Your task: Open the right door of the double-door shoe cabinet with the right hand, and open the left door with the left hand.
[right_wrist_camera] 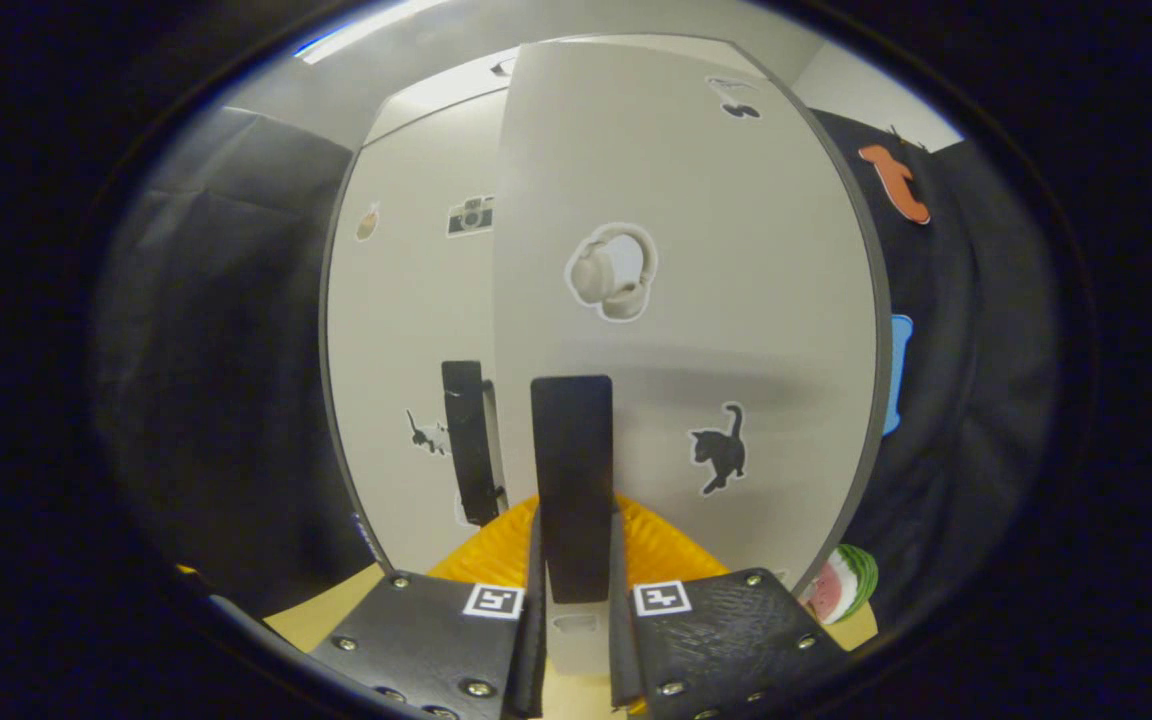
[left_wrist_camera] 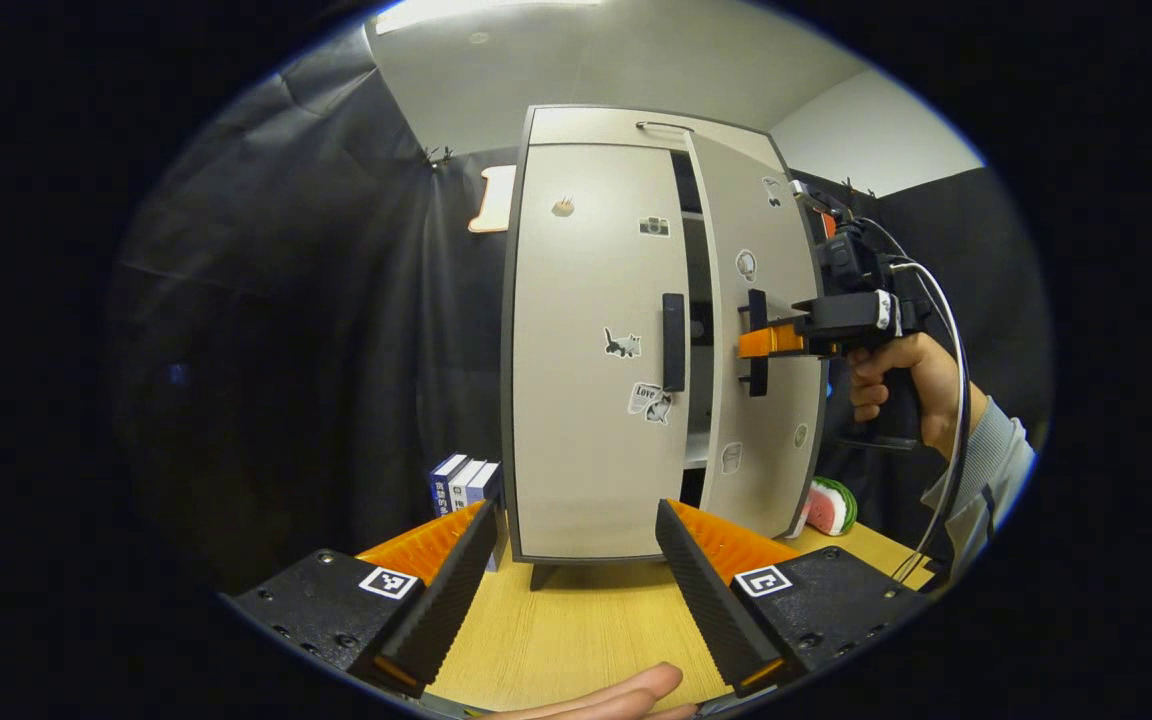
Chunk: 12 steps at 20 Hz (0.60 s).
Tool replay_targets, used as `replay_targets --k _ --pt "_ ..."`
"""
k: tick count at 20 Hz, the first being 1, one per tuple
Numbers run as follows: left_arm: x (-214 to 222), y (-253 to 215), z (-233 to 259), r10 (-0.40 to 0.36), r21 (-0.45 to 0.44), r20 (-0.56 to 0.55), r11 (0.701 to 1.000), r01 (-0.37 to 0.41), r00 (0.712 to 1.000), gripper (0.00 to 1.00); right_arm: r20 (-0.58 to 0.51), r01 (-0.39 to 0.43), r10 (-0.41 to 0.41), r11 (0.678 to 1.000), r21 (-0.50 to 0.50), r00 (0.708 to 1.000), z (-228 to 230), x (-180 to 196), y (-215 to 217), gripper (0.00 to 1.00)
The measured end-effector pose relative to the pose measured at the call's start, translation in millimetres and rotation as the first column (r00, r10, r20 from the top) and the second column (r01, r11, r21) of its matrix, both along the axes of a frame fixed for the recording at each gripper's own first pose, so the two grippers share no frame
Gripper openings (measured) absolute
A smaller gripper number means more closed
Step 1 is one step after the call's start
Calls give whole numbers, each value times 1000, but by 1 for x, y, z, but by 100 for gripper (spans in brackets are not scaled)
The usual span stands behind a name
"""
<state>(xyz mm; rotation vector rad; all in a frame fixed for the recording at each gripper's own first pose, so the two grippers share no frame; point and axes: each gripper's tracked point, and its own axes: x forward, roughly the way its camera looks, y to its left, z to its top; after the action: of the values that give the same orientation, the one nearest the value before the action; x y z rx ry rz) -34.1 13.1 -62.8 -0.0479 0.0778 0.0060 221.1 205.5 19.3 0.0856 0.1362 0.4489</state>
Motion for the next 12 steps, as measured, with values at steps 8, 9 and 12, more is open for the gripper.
replay_targets --k 8,9,12 --pt "-2 -8 -3 3 -6 -17 1000 -3 1000 99 0 -61 61 998 25 998 -1 -16 -12 18" --pt "-1 -11 -4 -1 -5 -22 1000 1 1000 99 -7 -72 73 997 37 997 -2 -18 -14 17" --pt "0 -14 -3 -4 6 -21 1000 4 1000 99 -11 -93 94 994 56 995 0 -22 -18 17"
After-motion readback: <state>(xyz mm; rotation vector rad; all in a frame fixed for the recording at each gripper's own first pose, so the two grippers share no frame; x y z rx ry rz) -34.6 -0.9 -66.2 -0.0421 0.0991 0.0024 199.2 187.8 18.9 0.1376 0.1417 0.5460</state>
